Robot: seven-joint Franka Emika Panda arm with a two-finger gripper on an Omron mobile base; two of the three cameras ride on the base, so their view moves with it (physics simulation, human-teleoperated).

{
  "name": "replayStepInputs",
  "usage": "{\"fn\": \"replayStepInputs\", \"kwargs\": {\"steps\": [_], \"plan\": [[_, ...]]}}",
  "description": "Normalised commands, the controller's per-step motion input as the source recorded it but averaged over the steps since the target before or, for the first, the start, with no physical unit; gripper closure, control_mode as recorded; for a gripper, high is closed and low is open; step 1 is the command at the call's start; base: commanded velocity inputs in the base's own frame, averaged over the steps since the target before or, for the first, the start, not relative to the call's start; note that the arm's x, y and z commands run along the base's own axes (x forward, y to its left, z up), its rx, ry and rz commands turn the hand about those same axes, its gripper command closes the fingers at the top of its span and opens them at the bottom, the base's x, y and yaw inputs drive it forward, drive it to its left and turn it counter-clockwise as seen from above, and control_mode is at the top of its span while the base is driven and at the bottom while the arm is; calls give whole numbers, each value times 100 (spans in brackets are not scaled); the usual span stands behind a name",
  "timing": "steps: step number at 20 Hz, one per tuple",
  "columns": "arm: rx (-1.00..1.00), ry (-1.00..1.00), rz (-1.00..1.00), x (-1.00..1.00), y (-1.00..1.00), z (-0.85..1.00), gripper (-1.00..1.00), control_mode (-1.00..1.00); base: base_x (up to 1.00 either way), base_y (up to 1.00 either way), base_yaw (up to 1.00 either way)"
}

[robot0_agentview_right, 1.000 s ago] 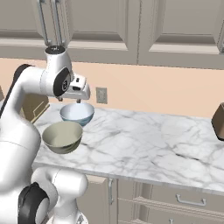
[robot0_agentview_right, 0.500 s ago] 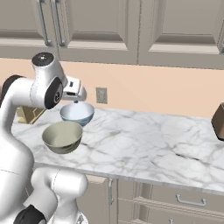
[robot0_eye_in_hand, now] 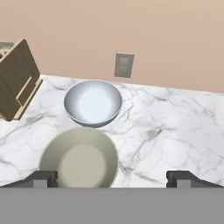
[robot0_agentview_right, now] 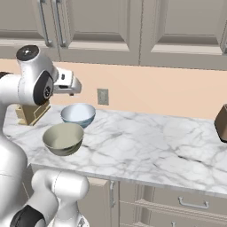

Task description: Open the cabinet. Pick the bowls from the counter and place them in the cabinet. Then close the cabinet.

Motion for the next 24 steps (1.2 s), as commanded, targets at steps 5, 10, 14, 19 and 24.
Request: {"fn": "replayStepInputs", "kwargs": {"steps": [5, 10, 14, 19, 24], "plan": [[-3, 0, 0, 0, 4, 71, -100, -100, 0, 0, 0], [0, 0, 2, 0, 0, 62, -100, -100, 0, 0, 0], [0, -5, 10, 5, 8, 44, -100, -100, 0, 0, 0], [0, -28, 0, 5, 1, 31, -100, -100, 0, 0, 0], [-11, -34, 0, 6, 22, 33, -100, -100, 0, 0, 0]]}}
